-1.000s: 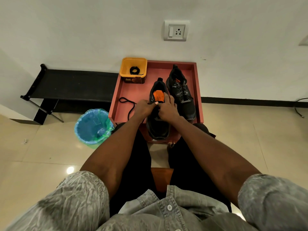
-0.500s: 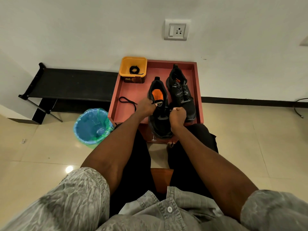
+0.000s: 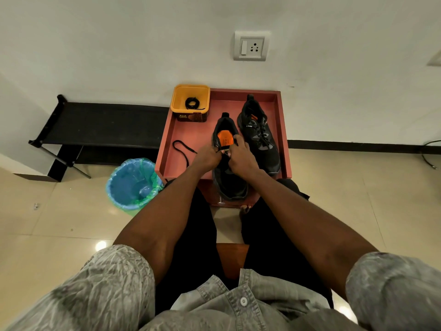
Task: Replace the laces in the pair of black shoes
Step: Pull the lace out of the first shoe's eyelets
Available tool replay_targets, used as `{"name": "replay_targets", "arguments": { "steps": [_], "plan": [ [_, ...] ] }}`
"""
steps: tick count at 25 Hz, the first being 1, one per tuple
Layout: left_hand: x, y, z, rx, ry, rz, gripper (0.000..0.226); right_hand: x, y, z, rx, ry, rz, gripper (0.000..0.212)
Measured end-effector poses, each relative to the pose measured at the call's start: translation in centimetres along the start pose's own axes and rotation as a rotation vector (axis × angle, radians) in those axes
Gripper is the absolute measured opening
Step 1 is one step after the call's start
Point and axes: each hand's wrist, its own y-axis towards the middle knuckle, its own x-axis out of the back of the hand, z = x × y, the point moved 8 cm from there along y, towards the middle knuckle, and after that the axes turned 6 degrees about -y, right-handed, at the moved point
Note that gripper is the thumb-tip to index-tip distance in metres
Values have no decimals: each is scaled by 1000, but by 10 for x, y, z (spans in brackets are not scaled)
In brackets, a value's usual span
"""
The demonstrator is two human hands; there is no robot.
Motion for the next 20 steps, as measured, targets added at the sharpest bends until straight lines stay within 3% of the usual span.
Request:
{"name": "replay_targets", "arguments": {
  "steps": [2, 4, 6, 7, 10, 13, 16, 20],
  "plan": [
    [2, 1, 1, -2, 8, 14, 47, 14, -10, -20, -155, 307, -174, 26],
    [7, 1, 2, 2, -2, 16, 47, 23, -24, -60, -495, 582, -405, 29],
    [8, 3, 3, -4, -6, 24, 48, 20, -36, -84, -725, 666, -496, 33],
    [6, 4, 4, 3, -11, 30, 47, 21, -37, -86, -736, 620, -486, 35],
    [5, 6, 9, 35, -20, 16, 41, 32, -26, -54, -408, 205, -442, 32],
    [4, 4, 5, 21, 6, 33, 42, 11, -9, -7, -12, -180, -189, 35],
    [1, 5, 8, 43, -59, 37, 41, -7, -2, 1, 57, -239, -1, 34],
    [-2, 8, 13, 52, -75, 49, 42, 7, -5, -9, 36, -122, -160, 17]
  ]
}}
